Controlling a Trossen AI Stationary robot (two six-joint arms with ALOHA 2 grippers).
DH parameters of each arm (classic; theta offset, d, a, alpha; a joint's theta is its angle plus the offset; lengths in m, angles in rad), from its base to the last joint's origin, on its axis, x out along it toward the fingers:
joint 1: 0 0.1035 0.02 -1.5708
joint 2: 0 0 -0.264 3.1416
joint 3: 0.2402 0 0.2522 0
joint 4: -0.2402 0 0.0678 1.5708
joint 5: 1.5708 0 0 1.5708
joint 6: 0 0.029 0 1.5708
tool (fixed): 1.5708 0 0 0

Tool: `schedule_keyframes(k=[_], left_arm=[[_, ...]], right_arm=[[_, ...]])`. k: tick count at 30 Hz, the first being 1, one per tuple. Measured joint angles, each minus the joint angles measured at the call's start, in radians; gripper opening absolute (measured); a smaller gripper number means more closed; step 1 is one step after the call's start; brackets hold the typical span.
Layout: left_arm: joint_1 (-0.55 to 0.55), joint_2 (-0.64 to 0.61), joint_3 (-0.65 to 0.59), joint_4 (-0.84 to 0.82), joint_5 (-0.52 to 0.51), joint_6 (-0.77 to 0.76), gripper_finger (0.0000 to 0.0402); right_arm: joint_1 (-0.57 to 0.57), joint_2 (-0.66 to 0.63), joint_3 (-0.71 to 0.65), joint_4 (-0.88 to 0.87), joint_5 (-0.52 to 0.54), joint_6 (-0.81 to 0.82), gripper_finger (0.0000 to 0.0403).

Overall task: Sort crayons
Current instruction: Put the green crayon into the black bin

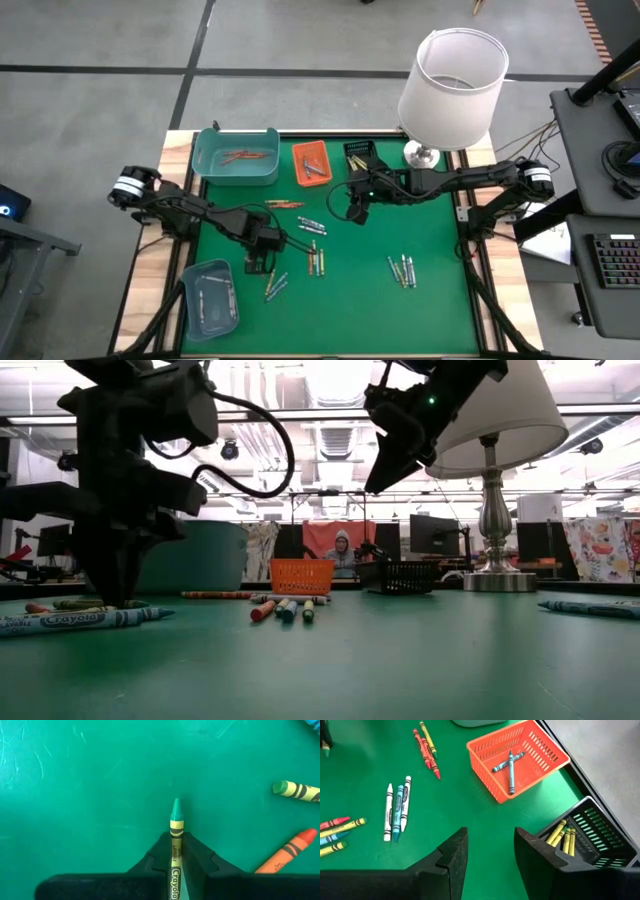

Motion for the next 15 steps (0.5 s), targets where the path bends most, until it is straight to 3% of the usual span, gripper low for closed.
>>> schedule_keyframes(k=[9,12,15], left_arm=[[0.013,-0.112,0.009,0.006,-0.052,0.126,0.0002],[0.039,-0.195,0.023,0.021,-0.091,0.172,0.0001],[0.077,-0.294,0.037,0.094,-0.112,0.232,0.0001]], right_arm=[[0.005,0.000,-0.023,0.012,0.000,-0.024,0.0148],[0.005,0.000,-0.057,0.115,-0.013,-0.063,0.0148],[0.004,0.000,-0.121,0.307,-0.108,-0.117,0.0148]])
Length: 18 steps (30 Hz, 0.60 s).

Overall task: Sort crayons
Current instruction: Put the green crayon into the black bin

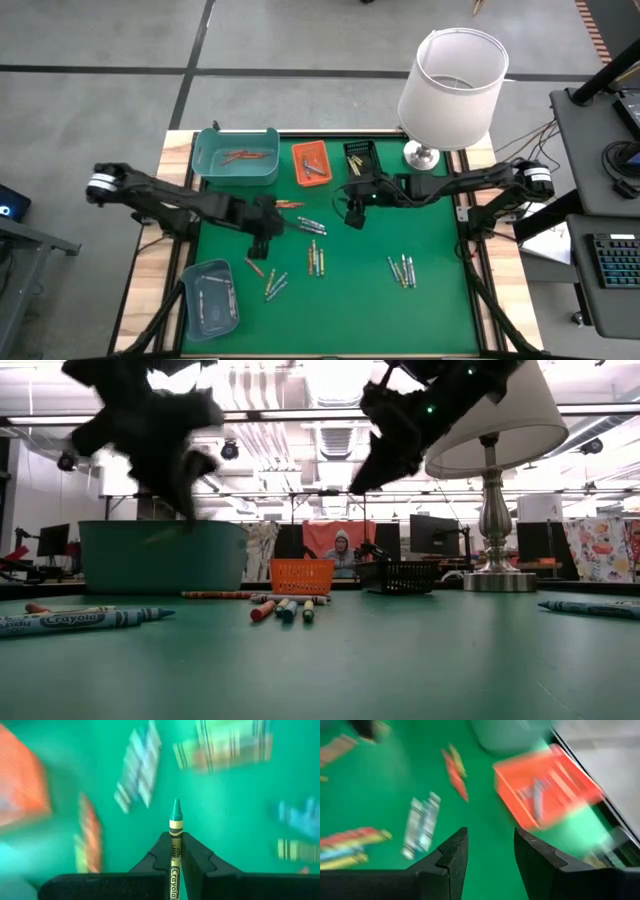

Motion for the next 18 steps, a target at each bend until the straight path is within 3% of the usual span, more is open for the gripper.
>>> schedule_keyframes(k=[4,9,14,18], left_arm=[[0.044,-0.115,-0.009,0.277,0.030,0.075,0.0001],[0.055,-0.185,-0.057,0.667,0.135,0.164,0.0000],[0.061,-0.161,-0.108,0.923,0.139,0.185,0.0000],[0.081,-0.118,-0.129,1.005,0.132,0.193,0.0000]], right_arm=[[0.009,0.009,-0.116,0.366,-0.088,-0.054,0.0148],[0.029,0.034,-0.223,0.763,-0.101,-0.131,0.0148],[0.033,0.066,-0.233,0.916,-0.160,-0.164,0.0148],[0.033,0.073,-0.211,0.926,-0.216,-0.167,0.0148]])
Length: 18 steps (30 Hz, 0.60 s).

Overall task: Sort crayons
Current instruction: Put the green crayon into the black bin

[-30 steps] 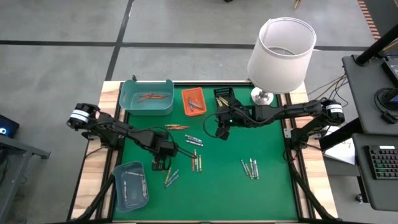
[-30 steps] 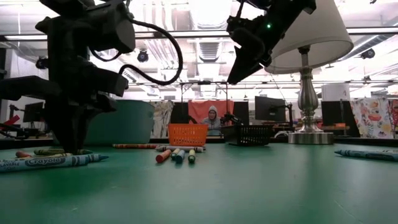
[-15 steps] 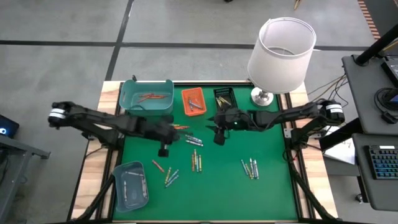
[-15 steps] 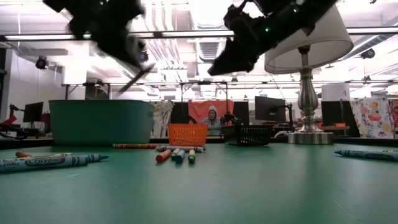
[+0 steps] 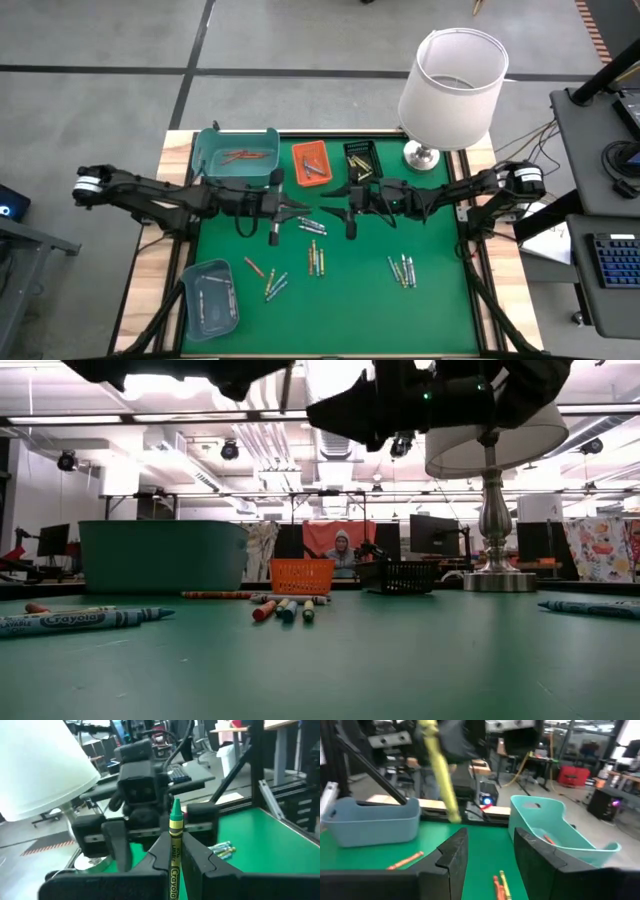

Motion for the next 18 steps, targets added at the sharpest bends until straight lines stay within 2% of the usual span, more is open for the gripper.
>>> schedule_keyframes(k=[5,14,18], left_arm=[[0.026,0.060,0.016,0.079,-0.003,-0.033,0.0000],[0.043,0.133,0.053,0.087,-0.003,-0.037,0.0000],[0.045,0.140,0.065,0.090,-0.003,-0.037,0.0008]], right_arm=[[0.003,0.006,0.023,-0.010,-0.019,0.004,0.0148],[0.006,0.011,0.041,-0.014,-0.035,-0.025,0.0146],[0.006,0.011,0.045,-0.014,-0.034,-0.039,0.0110]])
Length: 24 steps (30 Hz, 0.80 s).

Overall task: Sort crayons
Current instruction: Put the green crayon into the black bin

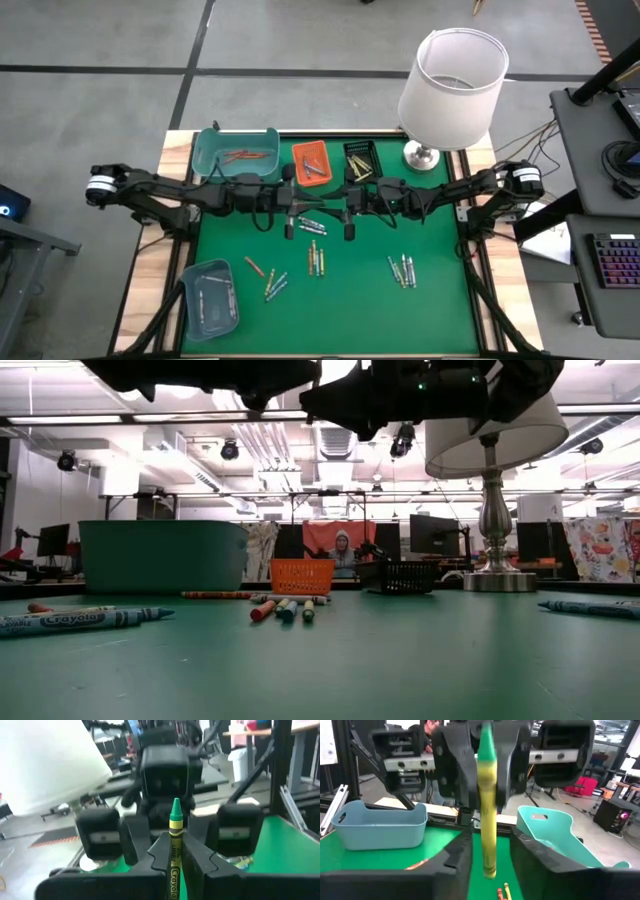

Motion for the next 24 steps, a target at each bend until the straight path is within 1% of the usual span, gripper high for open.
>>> schedule_keyframes(k=[5,7,10,13,15,17,19,20,21,22,24], left_arm=[[0.001,-0.018,0.000,-0.015,-0.021,-0.023,0.0034],[0.001,-0.032,0.000,-0.032,-0.021,-0.026,0.0048],[0.001,-0.053,0.001,-0.078,-0.022,-0.032,0.0071],[0.001,-0.077,0.000,-0.136,-0.029,-0.034,0.0095],[0.001,-0.098,0.000,-0.172,-0.070,-0.030,0.0109],[0.001,-0.119,0.000,-0.214,-0.126,-0.018,0.0121],[0.001,-0.141,0.000,-0.250,-0.190,-0.016,0.0128],[0.001,-0.152,0.000,-0.264,-0.224,-0.016,0.0130],[0.001,-0.162,0.000,-0.277,-0.254,-0.016,0.0131],[0.001,-0.173,0.000,-0.286,-0.280,-0.016,0.0132],[0.001,-0.193,0.001,-0.318,-0.315,-0.024,0.0132]], right_arm=[[0.000,0.000,0.000,-0.004,0.003,0.000,0.0024],[0.000,0.000,0.000,-0.006,0.009,0.012,0.0020],[-0.001,-0.004,0.000,-0.028,0.057,0.044,0.0019],[-0.009,-0.017,0.022,-0.130,0.158,0.045,0.0018],[-0.022,-0.021,0.066,-0.265,0.293,0.059,0.0017],[-0.044,-0.021,0.128,-0.470,0.468,0.111,0.0017],[-0.083,-0.012,0.196,-0.721,0.629,0.216,0.0017],[-0.110,-0.004,0.228,-0.843,0.684,0.290,0.0017],[-0.139,0.004,0.256,-0.962,0.709,0.372,0.0017],[-0.168,0.015,0.277,-1.071,0.711,0.454,0.0016],[-0.229,0.042,0.307,-1.217,0.679,0.585,0.0016]])
